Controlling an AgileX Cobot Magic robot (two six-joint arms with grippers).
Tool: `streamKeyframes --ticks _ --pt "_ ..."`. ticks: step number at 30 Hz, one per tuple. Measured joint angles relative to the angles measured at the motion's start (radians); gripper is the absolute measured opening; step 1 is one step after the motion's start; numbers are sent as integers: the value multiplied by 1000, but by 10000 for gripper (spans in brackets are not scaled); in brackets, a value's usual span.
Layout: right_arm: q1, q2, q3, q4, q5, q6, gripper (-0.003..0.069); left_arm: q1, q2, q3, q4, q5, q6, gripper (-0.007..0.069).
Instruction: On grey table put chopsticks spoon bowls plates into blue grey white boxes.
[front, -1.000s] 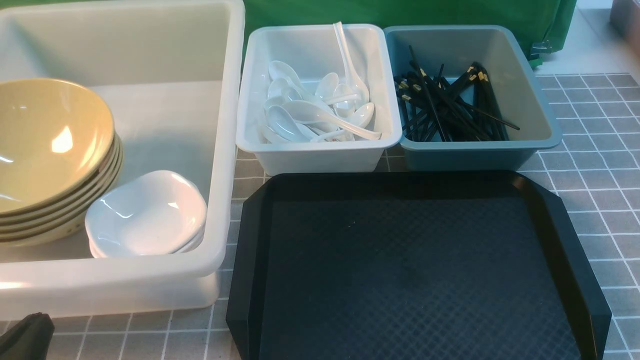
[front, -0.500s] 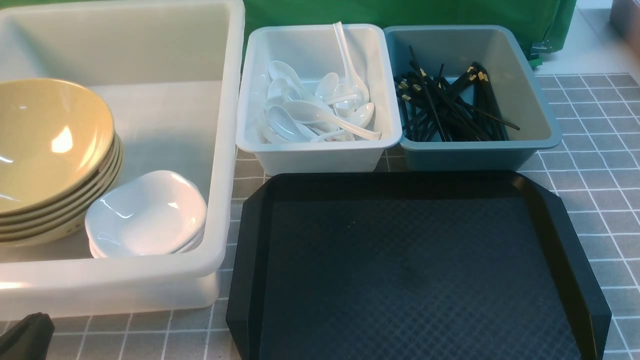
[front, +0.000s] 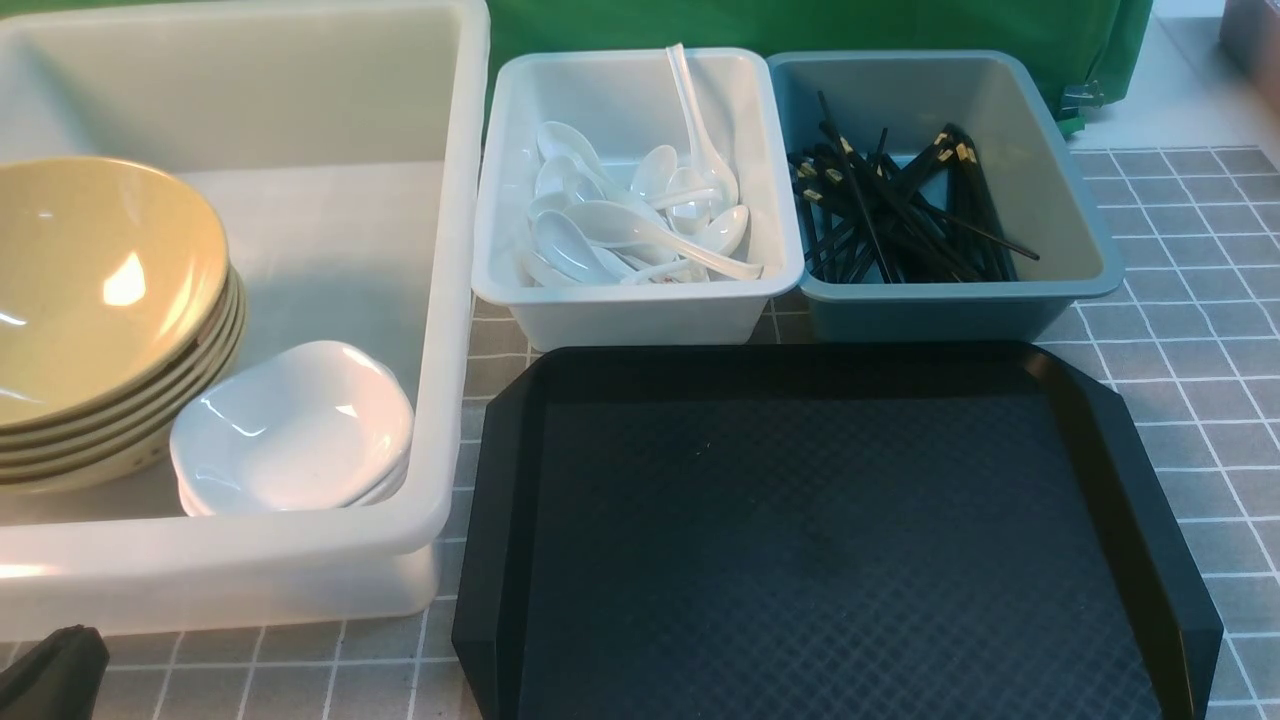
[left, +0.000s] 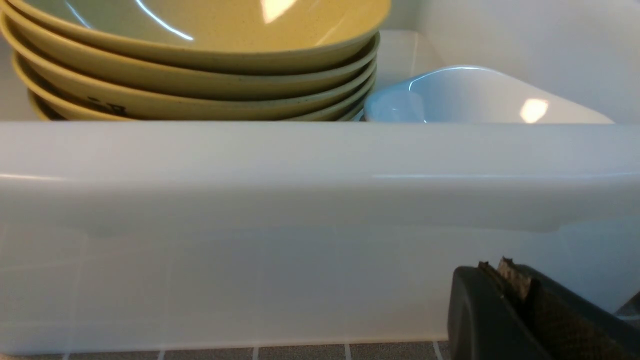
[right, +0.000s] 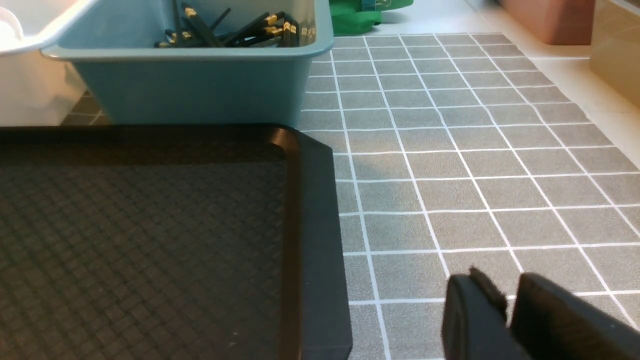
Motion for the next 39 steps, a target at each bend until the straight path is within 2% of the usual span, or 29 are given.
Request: streamKeyframes --ticks 39 --pt "0 0 0 0 0 0 203 0 0 1 0 0 -3 -8"
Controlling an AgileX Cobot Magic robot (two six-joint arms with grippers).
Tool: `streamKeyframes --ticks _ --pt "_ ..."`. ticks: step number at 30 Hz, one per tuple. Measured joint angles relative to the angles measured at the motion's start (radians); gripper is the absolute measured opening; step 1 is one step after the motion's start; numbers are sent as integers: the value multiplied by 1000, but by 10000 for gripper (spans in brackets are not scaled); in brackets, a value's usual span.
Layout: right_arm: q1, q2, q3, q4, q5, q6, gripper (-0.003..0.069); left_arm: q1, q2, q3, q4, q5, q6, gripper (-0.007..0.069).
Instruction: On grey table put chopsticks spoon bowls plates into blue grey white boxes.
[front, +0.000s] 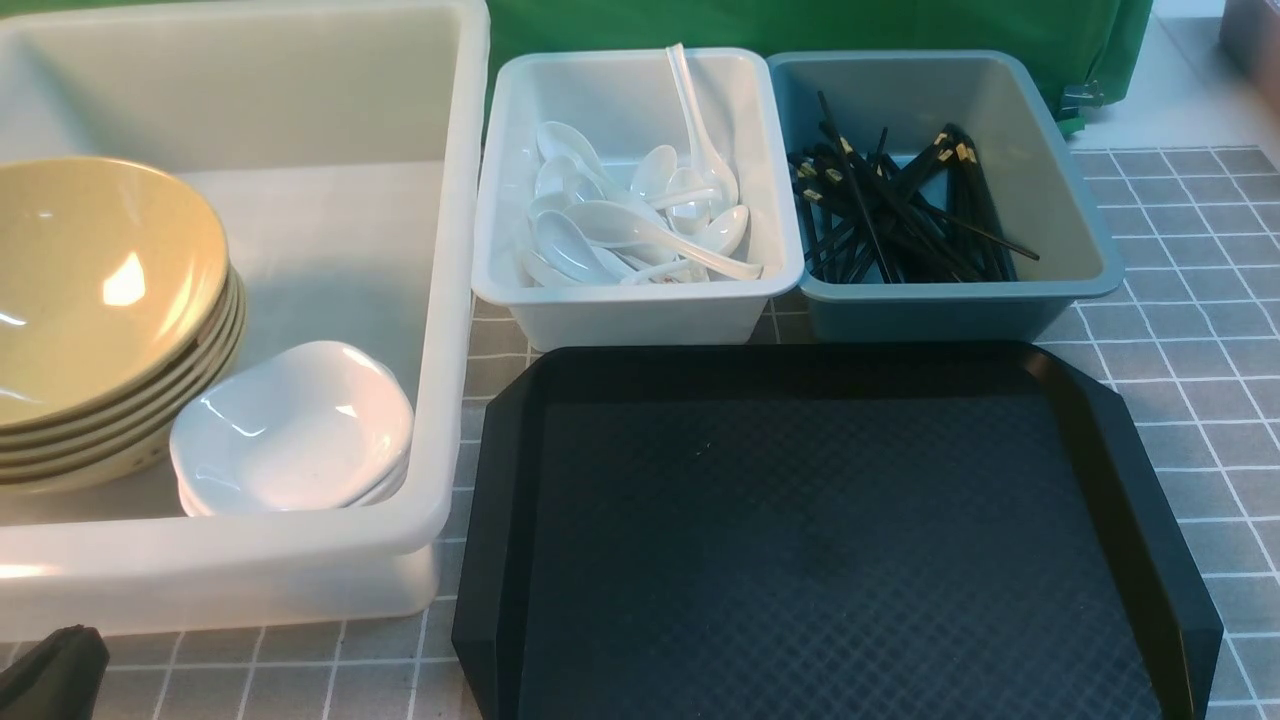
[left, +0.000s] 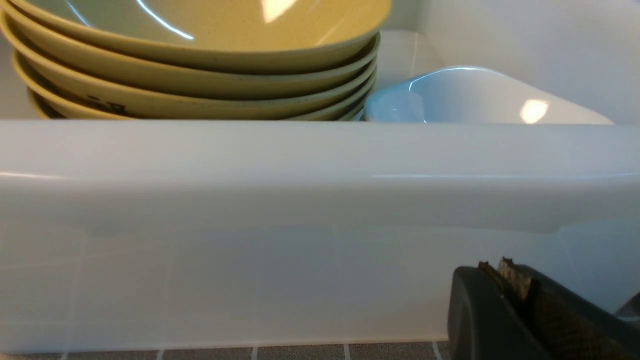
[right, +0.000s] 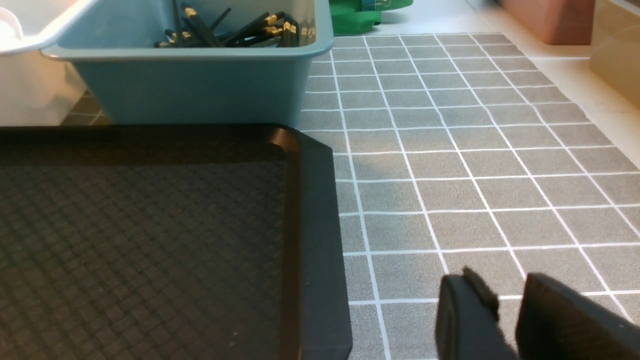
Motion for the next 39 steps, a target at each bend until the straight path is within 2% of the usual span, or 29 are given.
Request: streamKeyframes --ticks 39 --pt "0 0 0 0 0 0 224 0 0 0 0 -1 0 -8"
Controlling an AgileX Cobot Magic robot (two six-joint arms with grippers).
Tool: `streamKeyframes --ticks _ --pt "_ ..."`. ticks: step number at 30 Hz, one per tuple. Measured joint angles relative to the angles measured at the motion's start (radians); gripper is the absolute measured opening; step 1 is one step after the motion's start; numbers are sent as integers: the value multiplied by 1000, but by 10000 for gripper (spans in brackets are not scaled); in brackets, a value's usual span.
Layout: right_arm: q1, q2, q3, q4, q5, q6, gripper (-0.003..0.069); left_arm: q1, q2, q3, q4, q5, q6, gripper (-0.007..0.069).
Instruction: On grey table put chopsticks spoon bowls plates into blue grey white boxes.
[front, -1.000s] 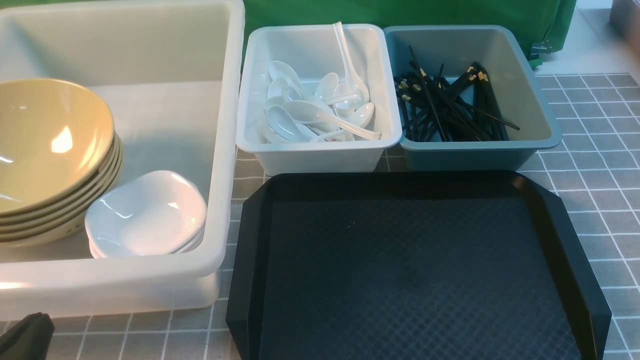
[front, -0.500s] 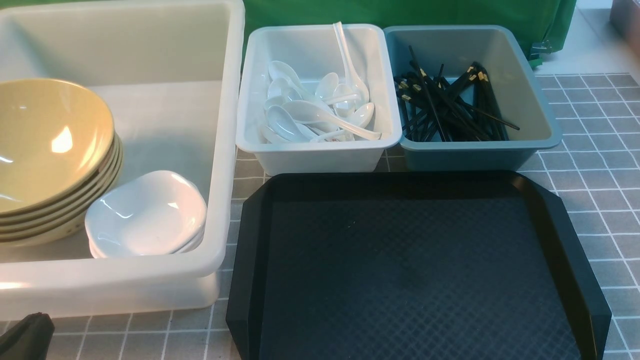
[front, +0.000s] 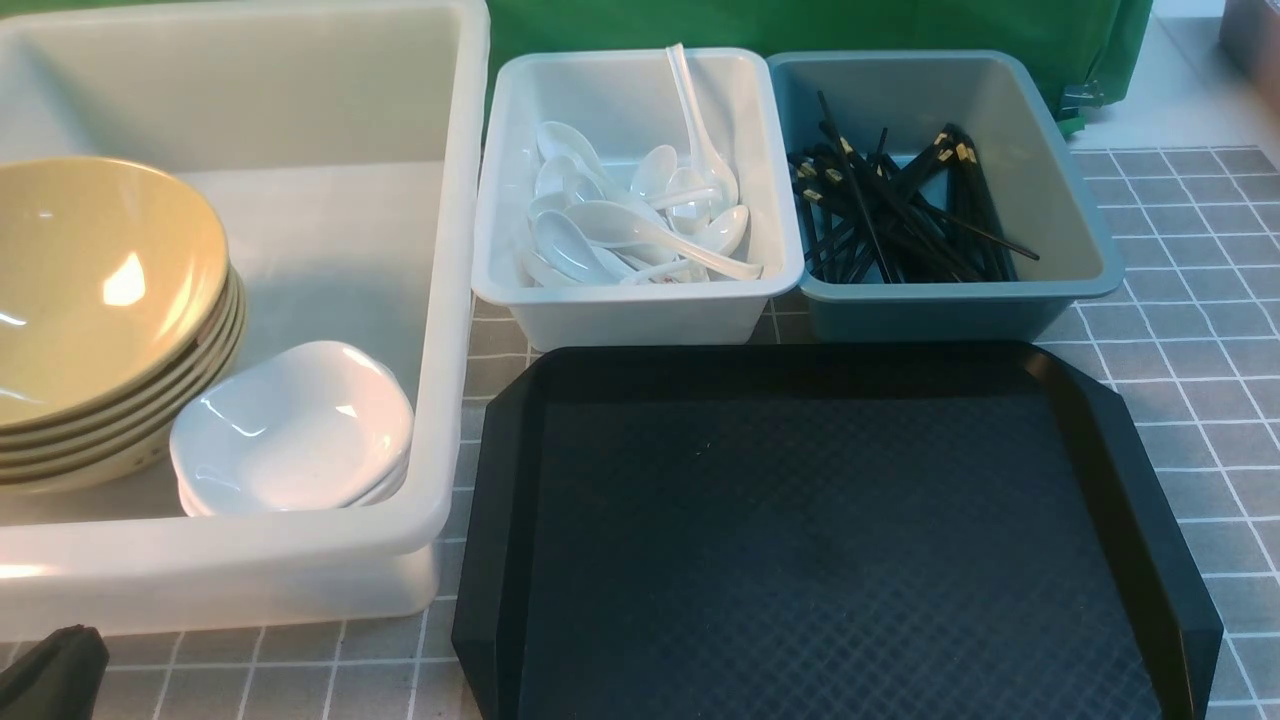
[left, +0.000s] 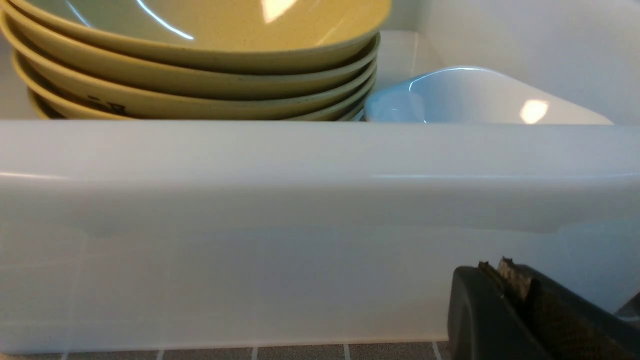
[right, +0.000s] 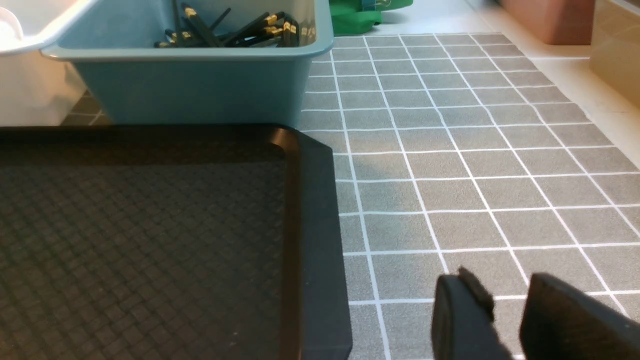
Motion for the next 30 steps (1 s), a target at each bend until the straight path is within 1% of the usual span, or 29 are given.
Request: streamKeyframes --ticks 30 --pt "0 0 0 0 0 0 237 0 0 0 0 -2 0 -8"
